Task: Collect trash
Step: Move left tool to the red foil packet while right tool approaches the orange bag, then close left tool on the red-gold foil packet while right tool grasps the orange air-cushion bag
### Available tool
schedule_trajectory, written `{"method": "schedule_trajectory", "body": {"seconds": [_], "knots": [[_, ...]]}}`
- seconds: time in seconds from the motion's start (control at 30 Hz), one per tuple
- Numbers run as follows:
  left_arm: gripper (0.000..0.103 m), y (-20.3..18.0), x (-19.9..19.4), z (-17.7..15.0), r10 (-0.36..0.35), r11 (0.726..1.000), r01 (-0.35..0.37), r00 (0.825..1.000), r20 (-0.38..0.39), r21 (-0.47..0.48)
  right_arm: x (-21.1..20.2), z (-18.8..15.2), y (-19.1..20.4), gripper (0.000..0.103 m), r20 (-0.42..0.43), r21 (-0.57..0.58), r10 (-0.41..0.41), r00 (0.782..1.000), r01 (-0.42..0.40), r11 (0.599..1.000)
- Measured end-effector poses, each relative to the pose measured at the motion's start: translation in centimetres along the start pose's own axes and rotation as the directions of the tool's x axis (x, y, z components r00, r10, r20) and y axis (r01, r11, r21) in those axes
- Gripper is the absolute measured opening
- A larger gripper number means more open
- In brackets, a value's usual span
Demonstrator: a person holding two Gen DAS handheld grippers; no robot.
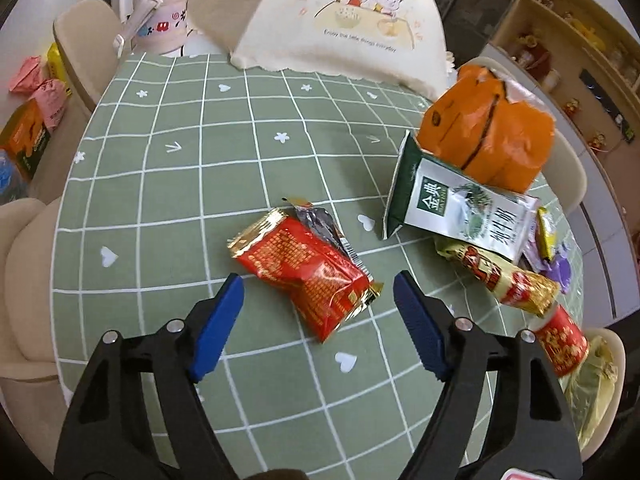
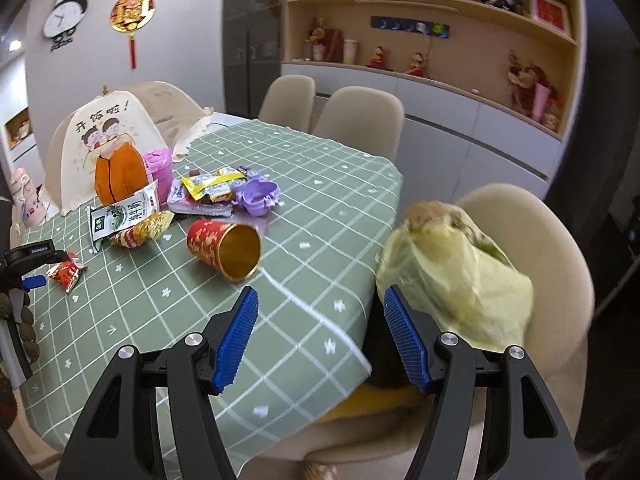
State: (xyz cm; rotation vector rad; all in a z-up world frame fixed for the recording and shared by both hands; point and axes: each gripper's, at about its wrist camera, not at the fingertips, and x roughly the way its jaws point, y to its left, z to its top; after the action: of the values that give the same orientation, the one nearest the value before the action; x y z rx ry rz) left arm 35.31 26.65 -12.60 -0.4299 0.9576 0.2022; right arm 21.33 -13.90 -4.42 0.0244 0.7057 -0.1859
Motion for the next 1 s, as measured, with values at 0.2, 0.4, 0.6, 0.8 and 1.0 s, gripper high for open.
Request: {"method": "schedule_trajectory", "body": {"seconds": [0.2,0.4,0.6,0.8,1.0], "knots": [[0.066,-1.0,1.6,0.4,0.098,0.990,-0.099,0.995,-0.020,-0.095,5.3,3.6,-0.3,0.062,0.009,-0.094,0.169,0.986,-0.167,0.981],[0.042,-1.3,1.1,-0.3,0.147,0.970,-0.154,0.988,-0.052,-0.185,9.9,7.8,-0.1,0.062,0.009,-0.183,0.352,0.936,-0.345,0.921],[0.041,-3.6,-4.5,-1.3,0.184,0.979,-0.181,0.982,0.033,-0.091,14.2,10.2,4.6,0.062,-0.075,-0.315,0.535,0.841,-0.529,0.788],[0.042,-5.0,-8.6,-2.3,0.143,0.990,-0.143,0.988,0.051,-0.007,15.6,12.1,15.5,0.062,-0.195,-0.520,0.644,0.740,-0.634,0.572],[0.042,-5.4,-10.9,-2.4,0.129,0.987,-0.137,0.987,0.098,0.087,16.0,12.4,25.2,0.062,-0.218,-0.670,0.652,0.726,-0.598,0.441]]}}
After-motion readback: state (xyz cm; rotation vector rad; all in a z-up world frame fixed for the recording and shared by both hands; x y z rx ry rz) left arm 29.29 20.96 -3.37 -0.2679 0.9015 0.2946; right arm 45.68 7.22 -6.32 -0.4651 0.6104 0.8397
